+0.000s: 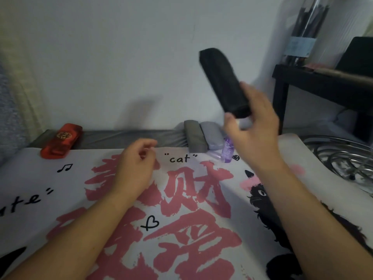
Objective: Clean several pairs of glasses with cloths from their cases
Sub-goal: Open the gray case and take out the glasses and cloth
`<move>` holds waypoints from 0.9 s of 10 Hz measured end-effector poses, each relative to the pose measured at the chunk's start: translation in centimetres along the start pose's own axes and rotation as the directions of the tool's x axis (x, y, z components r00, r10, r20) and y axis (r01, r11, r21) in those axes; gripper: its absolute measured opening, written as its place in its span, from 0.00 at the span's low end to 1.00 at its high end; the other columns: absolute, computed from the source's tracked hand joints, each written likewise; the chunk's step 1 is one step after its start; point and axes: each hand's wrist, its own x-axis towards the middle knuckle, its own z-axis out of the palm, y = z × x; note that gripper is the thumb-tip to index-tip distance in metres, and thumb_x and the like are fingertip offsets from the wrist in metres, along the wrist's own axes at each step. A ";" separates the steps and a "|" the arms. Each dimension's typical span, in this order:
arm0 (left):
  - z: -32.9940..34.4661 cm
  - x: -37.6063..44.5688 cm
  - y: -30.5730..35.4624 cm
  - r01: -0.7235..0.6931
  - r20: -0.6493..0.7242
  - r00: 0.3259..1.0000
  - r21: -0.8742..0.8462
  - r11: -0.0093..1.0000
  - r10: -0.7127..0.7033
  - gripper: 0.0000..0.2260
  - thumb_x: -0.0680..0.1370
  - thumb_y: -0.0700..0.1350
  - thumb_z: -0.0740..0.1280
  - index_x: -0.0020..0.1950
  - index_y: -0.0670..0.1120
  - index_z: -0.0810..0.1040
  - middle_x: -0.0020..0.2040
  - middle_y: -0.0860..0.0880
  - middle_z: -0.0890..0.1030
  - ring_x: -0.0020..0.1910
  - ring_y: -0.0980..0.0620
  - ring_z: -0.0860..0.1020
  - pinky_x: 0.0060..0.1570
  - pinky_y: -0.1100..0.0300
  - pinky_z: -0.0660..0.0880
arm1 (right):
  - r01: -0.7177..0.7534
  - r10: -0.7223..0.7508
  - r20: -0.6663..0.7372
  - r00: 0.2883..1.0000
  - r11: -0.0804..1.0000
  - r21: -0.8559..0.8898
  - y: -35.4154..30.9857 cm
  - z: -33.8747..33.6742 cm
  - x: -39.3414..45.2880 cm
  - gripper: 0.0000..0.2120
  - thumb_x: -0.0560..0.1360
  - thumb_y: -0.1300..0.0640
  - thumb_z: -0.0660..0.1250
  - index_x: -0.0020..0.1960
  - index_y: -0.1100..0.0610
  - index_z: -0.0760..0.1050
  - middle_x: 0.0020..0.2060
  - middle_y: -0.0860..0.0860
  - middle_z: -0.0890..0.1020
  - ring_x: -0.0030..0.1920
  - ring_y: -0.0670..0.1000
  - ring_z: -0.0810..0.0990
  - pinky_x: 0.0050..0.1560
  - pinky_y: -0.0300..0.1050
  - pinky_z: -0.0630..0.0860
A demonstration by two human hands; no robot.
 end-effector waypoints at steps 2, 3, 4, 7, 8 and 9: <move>-0.5 -0.3 0.6 0.382 0.240 0.923 -0.656 0.651 -0.300 0.19 0.84 0.45 0.63 0.75 0.54 0.69 0.66 0.45 0.80 0.60 0.45 0.81 0.53 0.47 0.79 | 0.071 0.001 0.544 0.839 0.991 -0.111 -3.7 8.1 -8.6 0.36 0.75 0.44 0.69 0.78 0.55 0.64 0.71 0.53 0.69 0.67 0.52 0.73 0.69 0.48 0.73; -0.9 -0.1 0.1 0.398 0.227 0.917 -0.579 0.711 -0.328 0.29 0.79 0.32 0.65 0.77 0.54 0.68 0.69 0.47 0.76 0.63 0.46 0.79 0.59 0.50 0.78 | 0.211 -0.065 0.679 0.731 0.968 -0.133 -4.1 8.7 -9.2 0.32 0.78 0.43 0.65 0.77 0.57 0.66 0.70 0.55 0.72 0.64 0.55 0.76 0.64 0.50 0.77; -1.2 0.5 0.0 0.401 0.217 0.916 -0.520 0.754 -0.337 0.28 0.79 0.34 0.66 0.75 0.56 0.71 0.68 0.46 0.76 0.61 0.46 0.80 0.61 0.49 0.79 | 0.284 -0.168 0.484 0.859 0.942 -0.176 -3.5 7.9 -6.0 0.19 0.80 0.49 0.61 0.63 0.59 0.79 0.58 0.56 0.82 0.57 0.56 0.80 0.58 0.51 0.78; -0.9 0.7 -0.5 0.423 0.215 0.906 -0.468 0.776 -0.364 0.24 0.78 0.38 0.67 0.68 0.62 0.77 0.66 0.45 0.77 0.57 0.44 0.82 0.59 0.46 0.80 | -0.033 0.638 0.529 0.560 0.655 -0.755 3.8 13.3 8.5 0.08 0.79 0.59 0.59 0.49 0.60 0.76 0.61 0.58 0.80 0.55 0.61 0.77 0.63 0.53 0.75; -1.1 1.1 -0.8 0.430 0.247 0.903 -0.506 0.748 -0.352 0.24 0.78 0.37 0.67 0.69 0.61 0.77 0.66 0.46 0.77 0.57 0.45 0.81 0.56 0.49 0.81 | 0.070 0.744 0.554 0.373 0.573 -0.817 4.9 13.8 8.2 0.05 0.85 0.57 0.57 0.57 0.57 0.70 0.57 0.52 0.70 0.54 0.53 0.67 0.55 0.45 0.66; -1.2 1.2 -0.8 0.453 0.285 0.891 -0.534 0.714 -0.353 0.24 0.79 0.36 0.67 0.69 0.59 0.77 0.63 0.48 0.77 0.56 0.46 0.82 0.49 0.53 0.81 | -0.170 0.752 0.512 0.414 0.617 -0.769 4.5 12.8 7.5 0.06 0.80 0.59 0.63 0.57 0.54 0.69 0.54 0.54 0.70 0.52 0.55 0.68 0.52 0.45 0.65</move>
